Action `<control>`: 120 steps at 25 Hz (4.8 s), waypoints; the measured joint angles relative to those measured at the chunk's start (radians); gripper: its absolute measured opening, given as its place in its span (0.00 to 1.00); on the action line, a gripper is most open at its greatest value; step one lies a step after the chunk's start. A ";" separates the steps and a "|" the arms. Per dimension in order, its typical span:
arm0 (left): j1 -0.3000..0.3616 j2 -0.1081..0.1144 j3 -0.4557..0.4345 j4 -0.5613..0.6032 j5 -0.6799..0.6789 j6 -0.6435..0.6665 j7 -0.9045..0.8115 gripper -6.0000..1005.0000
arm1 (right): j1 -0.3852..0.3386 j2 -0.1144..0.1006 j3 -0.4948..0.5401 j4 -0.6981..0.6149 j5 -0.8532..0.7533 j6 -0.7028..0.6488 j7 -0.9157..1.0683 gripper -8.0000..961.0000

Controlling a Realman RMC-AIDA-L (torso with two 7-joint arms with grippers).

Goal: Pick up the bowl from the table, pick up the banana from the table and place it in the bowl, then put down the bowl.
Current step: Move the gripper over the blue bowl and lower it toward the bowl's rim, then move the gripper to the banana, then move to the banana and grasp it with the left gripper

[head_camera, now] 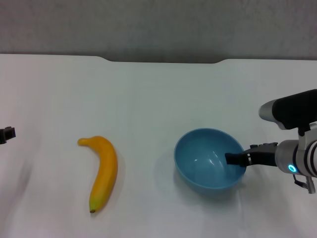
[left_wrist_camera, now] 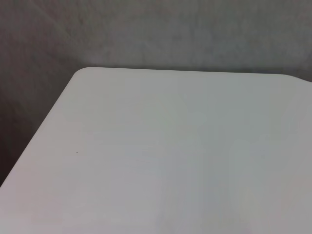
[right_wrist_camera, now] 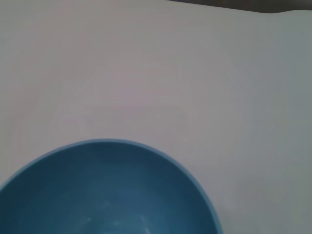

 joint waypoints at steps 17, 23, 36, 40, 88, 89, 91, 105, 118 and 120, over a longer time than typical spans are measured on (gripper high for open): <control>0.001 0.000 0.000 0.000 0.000 0.000 0.000 0.82 | 0.016 -0.001 -0.066 -0.004 0.001 -0.010 -0.004 0.58; 0.003 0.000 0.000 0.000 0.000 -0.006 0.000 0.82 | 0.015 -0.001 -0.066 -0.004 0.001 -0.010 -0.004 0.28; -0.002 0.000 0.028 0.016 -0.008 0.010 0.009 0.82 | -0.029 -0.001 -0.057 0.065 -0.003 -0.038 0.000 0.08; -0.005 0.004 0.086 -0.025 -0.059 0.038 0.021 0.82 | -0.042 -0.003 -0.033 0.093 -0.014 -0.038 -0.004 0.06; -0.221 -0.006 0.421 0.261 -0.325 -0.180 0.015 0.82 | -0.081 -0.003 0.002 0.209 -0.048 -0.076 -0.012 0.04; -0.219 -0.007 0.423 0.261 -0.325 -0.193 0.015 0.82 | -0.082 -0.003 0.002 0.210 -0.048 -0.076 -0.012 0.04; -0.213 -0.006 0.423 0.258 -0.324 -0.202 0.016 0.82 | -0.084 -0.003 0.002 0.210 -0.049 -0.076 -0.011 0.04; -0.191 -0.007 0.405 0.266 -0.283 -0.231 0.006 0.82 | -0.087 -0.003 -0.002 0.209 -0.049 -0.086 -0.011 0.04; -0.200 -0.008 0.411 0.332 -0.276 -0.261 -0.017 0.89 | -0.086 -0.003 -0.012 0.210 -0.049 -0.087 -0.011 0.04; -0.200 -0.008 0.409 0.340 -0.276 -0.266 -0.020 0.89 | -0.086 -0.003 -0.013 0.210 -0.049 -0.087 -0.011 0.04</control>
